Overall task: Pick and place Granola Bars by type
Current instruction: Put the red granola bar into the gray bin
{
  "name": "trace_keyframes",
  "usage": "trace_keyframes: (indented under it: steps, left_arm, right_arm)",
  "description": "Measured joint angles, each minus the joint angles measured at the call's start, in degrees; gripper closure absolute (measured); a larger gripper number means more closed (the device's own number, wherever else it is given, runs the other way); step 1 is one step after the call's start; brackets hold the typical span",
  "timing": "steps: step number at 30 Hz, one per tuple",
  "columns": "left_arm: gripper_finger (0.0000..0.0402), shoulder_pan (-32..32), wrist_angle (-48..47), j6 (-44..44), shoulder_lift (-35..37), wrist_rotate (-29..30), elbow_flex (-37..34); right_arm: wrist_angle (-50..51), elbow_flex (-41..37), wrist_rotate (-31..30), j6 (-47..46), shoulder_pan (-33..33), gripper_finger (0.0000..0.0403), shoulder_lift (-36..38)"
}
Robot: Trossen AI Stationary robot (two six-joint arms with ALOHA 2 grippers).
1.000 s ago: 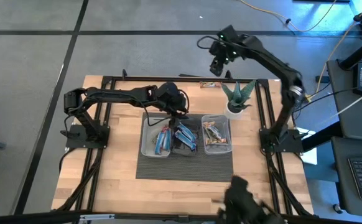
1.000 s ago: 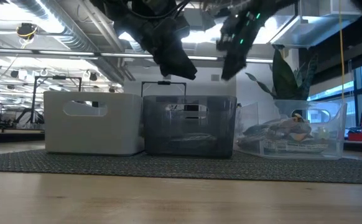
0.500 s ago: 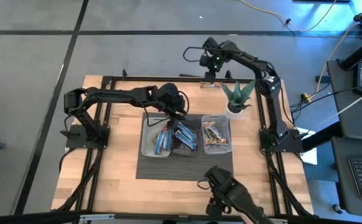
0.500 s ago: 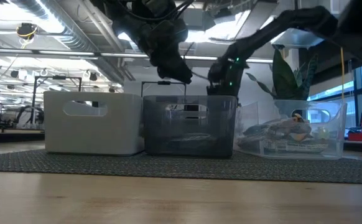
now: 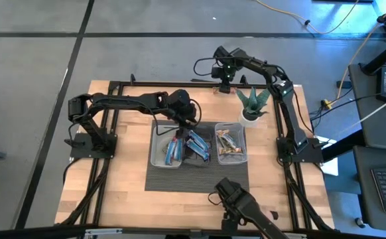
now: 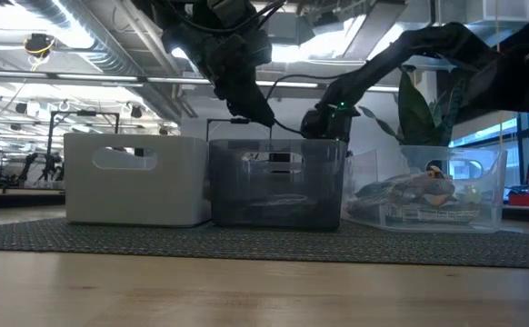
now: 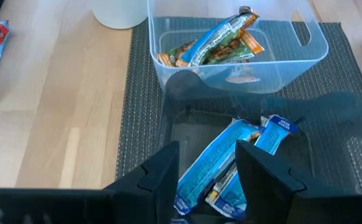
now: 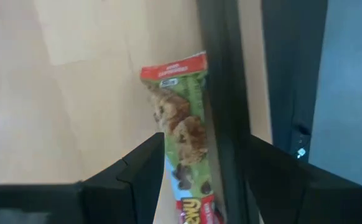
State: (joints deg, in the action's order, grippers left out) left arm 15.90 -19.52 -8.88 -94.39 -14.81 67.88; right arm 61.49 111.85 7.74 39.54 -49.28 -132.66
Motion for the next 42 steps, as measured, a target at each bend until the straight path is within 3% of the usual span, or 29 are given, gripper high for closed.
trace_keyframes:
  steps: [21,27,31,42]
  left_arm:
    - [0.0255,0.00,-0.18,-1.36,0.00,0.00,0.00]
    - [0.0256,0.00,-0.73,-1.36,0.00,0.02,0.00]
    - [0.0254,0.00,-0.76,-1.36,0.00,0.35,0.00]
    - [0.0252,0.00,-0.95,-1.38,0.00,0.49,0.00]
  right_arm:
    - [-3.39,0.00,0.76,-1.59,0.02,0.0192,0.00]
    - [0.50,0.00,1.14,5.08,0.02,0.0189,0.00]
    - [1.31,-1.10,1.15,10.14,0.02,0.0167,0.00]
    - [-1.92,-4.94,1.16,10.15,0.04,0.0088,0.64]
